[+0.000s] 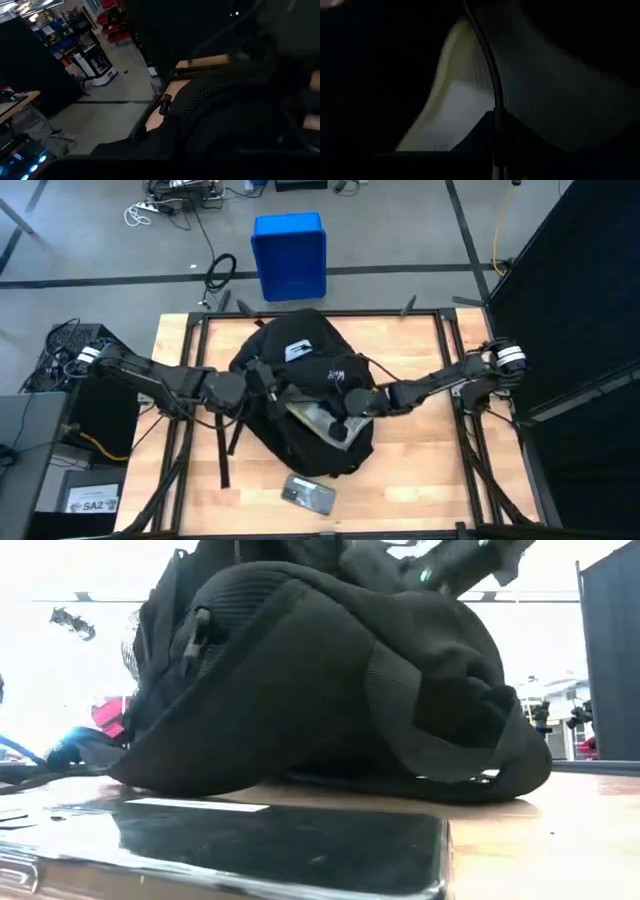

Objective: Unpack backpack
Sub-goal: Put the USB cable into the backpack

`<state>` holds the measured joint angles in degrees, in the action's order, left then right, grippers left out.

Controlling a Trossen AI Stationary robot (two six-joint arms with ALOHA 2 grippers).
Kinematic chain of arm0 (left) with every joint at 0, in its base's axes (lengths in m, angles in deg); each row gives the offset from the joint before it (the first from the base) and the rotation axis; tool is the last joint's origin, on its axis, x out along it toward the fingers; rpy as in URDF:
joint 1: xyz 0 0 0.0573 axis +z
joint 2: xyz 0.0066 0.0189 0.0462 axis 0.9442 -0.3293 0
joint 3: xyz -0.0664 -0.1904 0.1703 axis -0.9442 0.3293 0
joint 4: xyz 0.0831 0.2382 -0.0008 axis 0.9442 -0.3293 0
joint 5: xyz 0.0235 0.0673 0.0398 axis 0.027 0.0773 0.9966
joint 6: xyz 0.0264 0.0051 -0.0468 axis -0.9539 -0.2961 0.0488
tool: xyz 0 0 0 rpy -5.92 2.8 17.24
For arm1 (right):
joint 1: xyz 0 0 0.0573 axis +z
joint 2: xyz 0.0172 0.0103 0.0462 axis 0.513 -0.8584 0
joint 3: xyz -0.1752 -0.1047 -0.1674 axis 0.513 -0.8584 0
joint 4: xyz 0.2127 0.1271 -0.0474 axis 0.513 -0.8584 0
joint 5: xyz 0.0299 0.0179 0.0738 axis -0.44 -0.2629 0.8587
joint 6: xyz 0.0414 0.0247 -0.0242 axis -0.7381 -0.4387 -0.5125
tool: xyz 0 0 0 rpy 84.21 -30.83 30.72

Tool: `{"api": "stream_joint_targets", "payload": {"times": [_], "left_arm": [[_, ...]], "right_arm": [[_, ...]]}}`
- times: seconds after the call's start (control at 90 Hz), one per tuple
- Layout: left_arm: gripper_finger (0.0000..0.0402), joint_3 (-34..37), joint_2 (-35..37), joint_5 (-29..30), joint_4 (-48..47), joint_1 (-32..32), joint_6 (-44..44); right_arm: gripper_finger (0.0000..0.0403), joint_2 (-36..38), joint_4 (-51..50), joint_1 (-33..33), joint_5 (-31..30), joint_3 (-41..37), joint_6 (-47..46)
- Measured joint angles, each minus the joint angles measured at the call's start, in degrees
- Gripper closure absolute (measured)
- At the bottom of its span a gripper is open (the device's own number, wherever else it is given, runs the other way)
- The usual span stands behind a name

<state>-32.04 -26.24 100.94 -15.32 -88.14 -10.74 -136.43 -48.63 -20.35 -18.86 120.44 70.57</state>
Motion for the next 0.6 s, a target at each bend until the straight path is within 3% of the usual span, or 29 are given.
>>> {"api": "stream_joint_targets", "payload": {"times": [0.244, 0.356, 0.5, 0.6], "left_arm": [[0.0401, 0.0, 0.1, 0.4, 0.0, 0.4, 0.1], [0.0401, 0.0, 0.1, 0.6, 0.5, 0.5, 0.1], [0.0401, 0.0, 0.2, -0.3, 0.7, 0.5, 0.3], [0.0401, -0.1, 0.0, -0.8, 0.4, 0.4, 0.8]], "right_arm": [[0.0403, -5.0, -4.1, -0.6, 2.2, 0.0, -0.4], [0.0403, -4.5, -6.5, -0.5, -2.5, -0.1, -1.8], [0.0403, -4.2, -3.9, -0.9, -12.9, -0.3, -2.4], [0.0394, -4.2, 0.1, -1.5, -13.1, -0.3, -1.6]]}}
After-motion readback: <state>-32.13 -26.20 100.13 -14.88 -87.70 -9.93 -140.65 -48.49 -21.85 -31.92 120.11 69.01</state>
